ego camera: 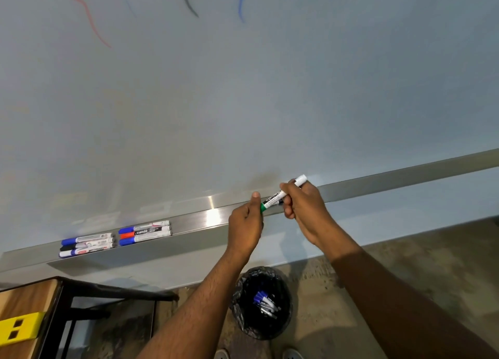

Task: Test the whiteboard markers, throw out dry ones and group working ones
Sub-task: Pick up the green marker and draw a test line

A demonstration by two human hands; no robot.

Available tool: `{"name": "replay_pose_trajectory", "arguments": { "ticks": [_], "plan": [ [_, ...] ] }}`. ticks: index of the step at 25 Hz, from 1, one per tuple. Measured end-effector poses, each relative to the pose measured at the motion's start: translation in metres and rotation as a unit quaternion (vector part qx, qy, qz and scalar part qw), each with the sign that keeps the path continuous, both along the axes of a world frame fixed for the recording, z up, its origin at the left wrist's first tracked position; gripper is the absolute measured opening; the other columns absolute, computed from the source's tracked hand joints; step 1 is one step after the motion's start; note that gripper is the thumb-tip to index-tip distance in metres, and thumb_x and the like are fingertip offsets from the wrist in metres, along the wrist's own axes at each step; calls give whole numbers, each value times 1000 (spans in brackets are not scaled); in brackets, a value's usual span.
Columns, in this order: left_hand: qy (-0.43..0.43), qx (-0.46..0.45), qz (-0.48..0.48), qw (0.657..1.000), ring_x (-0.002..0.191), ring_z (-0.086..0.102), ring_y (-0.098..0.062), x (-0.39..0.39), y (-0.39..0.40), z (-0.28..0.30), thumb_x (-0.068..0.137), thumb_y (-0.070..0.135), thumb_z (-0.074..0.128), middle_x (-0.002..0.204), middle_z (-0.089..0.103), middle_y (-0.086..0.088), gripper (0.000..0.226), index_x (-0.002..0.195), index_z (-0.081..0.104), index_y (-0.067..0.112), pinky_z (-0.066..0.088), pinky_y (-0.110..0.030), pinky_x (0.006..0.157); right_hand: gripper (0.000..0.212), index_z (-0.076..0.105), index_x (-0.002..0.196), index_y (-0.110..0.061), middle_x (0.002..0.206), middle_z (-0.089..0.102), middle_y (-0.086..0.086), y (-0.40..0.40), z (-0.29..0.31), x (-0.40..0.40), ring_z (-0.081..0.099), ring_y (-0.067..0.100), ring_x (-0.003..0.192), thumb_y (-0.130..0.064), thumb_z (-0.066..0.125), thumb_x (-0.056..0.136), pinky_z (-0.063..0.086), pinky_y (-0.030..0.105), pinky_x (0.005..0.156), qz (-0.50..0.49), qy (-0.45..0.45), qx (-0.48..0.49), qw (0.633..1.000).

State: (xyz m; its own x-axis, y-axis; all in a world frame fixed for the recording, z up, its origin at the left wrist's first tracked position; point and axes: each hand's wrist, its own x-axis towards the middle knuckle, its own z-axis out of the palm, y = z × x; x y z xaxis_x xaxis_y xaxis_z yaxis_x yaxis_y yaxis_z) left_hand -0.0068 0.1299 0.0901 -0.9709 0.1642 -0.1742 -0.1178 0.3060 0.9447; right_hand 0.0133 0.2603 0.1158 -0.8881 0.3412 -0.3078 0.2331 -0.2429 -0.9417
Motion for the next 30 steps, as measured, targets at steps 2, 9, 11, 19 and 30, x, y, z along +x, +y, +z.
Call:
{"name": "replay_pose_trajectory", "arguments": {
  "ticks": [2,9,11,19,30],
  "plan": [
    [21,-31,27,999,43,35,-11,3,8,4,96,53,39,47,40,1,58,53,46,15,30,-25,49,19,53,81,-13,56,47,4,-10,3,8,40,11,44,-23,56,96,32,24,44,12,-13,-18,1000],
    [41,-42,67,996,38,36,-5,8,28,22,101,30,42,44,41,3,54,50,50,14,30,-23,46,27,47,69,-13,50,43,3,-22,9,14,39,7,36,-11,61,92,31,16,36,-54,-4,-130,990],
    [51,-83,58,994,46,47,-10,4,21,26,101,26,41,50,49,0,48,59,57,10,35,-24,50,27,47,68,-14,49,40,2,-2,10,14,35,6,33,-7,58,92,27,14,34,-98,-5,-164,982],
    [-17,-24,8,1000,44,44,-19,-10,-3,20,100,52,33,50,51,-9,60,59,48,11,38,-26,51,31,42,65,-18,42,39,-4,44,10,10,32,6,31,-4,55,90,19,12,34,-172,47,-96,979],
    [-192,193,133,953,45,40,-17,15,34,10,94,35,54,55,46,-8,31,73,58,11,32,-25,49,19,55,79,-12,44,46,3,-24,-9,23,37,10,33,-23,60,94,27,17,33,-101,-38,-184,977]
  ]
}}
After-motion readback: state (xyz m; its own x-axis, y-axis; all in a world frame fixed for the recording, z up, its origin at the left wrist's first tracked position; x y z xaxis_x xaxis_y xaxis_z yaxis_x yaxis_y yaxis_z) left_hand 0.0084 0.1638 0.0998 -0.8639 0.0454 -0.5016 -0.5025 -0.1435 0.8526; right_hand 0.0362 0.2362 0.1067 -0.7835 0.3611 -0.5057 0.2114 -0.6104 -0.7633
